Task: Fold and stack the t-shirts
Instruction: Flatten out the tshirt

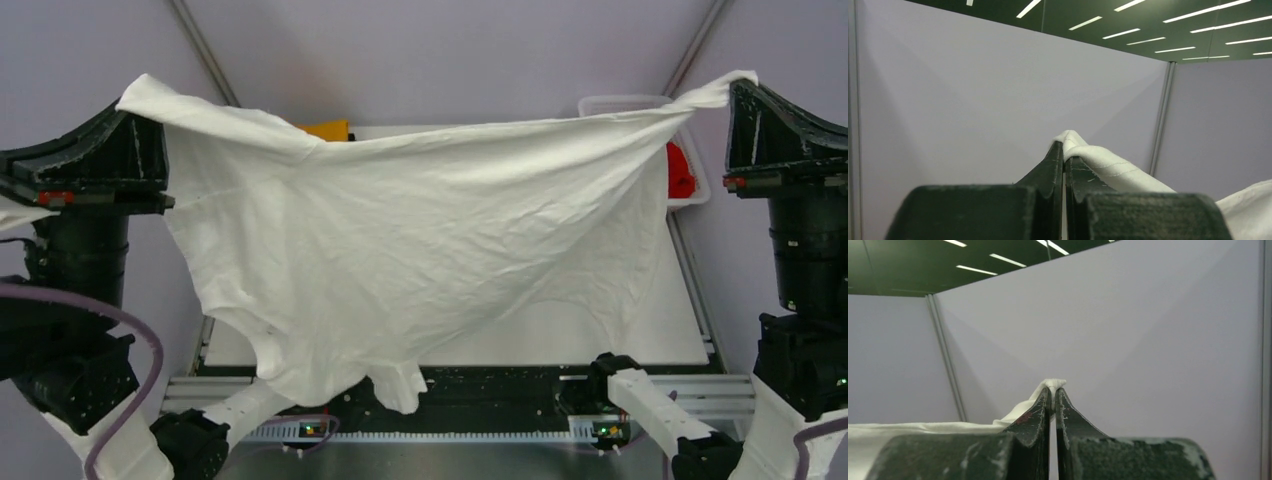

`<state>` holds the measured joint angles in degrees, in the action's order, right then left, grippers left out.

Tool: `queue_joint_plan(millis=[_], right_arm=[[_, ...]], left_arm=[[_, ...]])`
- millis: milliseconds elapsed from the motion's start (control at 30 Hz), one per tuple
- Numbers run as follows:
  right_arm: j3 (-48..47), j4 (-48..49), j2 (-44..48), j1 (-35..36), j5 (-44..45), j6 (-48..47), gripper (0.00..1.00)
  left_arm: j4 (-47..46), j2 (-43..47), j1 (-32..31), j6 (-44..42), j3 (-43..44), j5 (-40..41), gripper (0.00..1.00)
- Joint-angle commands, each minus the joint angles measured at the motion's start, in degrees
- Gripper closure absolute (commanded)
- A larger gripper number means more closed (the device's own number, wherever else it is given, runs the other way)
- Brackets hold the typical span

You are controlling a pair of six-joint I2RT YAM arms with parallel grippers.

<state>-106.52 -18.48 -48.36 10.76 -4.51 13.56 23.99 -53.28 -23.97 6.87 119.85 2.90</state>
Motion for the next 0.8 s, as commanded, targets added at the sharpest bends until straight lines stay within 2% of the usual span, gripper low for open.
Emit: queue_joint_plan(millis=[0,133,233,333,400,433,533,567,600,700,733,767], right_arm=[[5.27,-1.13,-1.17,0.41,7.26,1.01,1.00],[15.56,1.81,-2.12,0.37,13.36,2.86,1.00],[22.56,1.89,-5.83,0.38,22.69,4.24,1.00],[30.20,3.06,-10.93,0.28,28.66,5.96,1.00],[34.27,5.02,-15.20,-0.13,29.43,7.20,1.00],[35.64,6.31,-17.80,-0.50,29.35,7.95,1.00],[37.66,8.72,-29.03,-1.72,28.14,10.16,0.99],[38.03,10.60,-32.68,-1.99,27.38,10.33,0.97],[37.97,12.67,-36.81,-2.50,26.04,10.23,0.90],[32.53,12.17,-48.13,-3.28,23.28,11.15,0.48],[29.94,10.80,-50.74,-3.29,22.70,11.19,0.40],[27.72,9.34,-52.74,-3.32,22.05,11.01,0.36]], left_arm=[[-1.60,-7.53,0.37,-2.62,-2.20,7.00,1.00],[-6.09,-14.67,0.33,-5.38,-8.13,18.56,1.00],[-8.93,-22.91,1.49,-6.43,-12.30,26.51,1.00],[-10.07,-33.24,3.79,-5.43,-15.87,27.56,1.00],[-12.13,-39.23,4.83,-4.69,-19.11,25.35,1.00],[-12.40,-42.82,5.18,-3.88,-19.67,24.43,0.97],[-10.46,-54.60,6.14,-1.74,-16.76,21.45,0.88],[-9.44,-59.01,6.40,-1.42,-14.85,20.54,0.88],[-8.18,-63.12,6.61,-1.01,-12.19,19.93,0.87],[-1.82,-73.69,7.01,1.11,-1.30,17.92,0.43],[0.10,-76.01,7.00,1.69,1.82,17.44,0.31],[1.20,-77.13,7.00,2.00,3.78,16.73,0.10]])
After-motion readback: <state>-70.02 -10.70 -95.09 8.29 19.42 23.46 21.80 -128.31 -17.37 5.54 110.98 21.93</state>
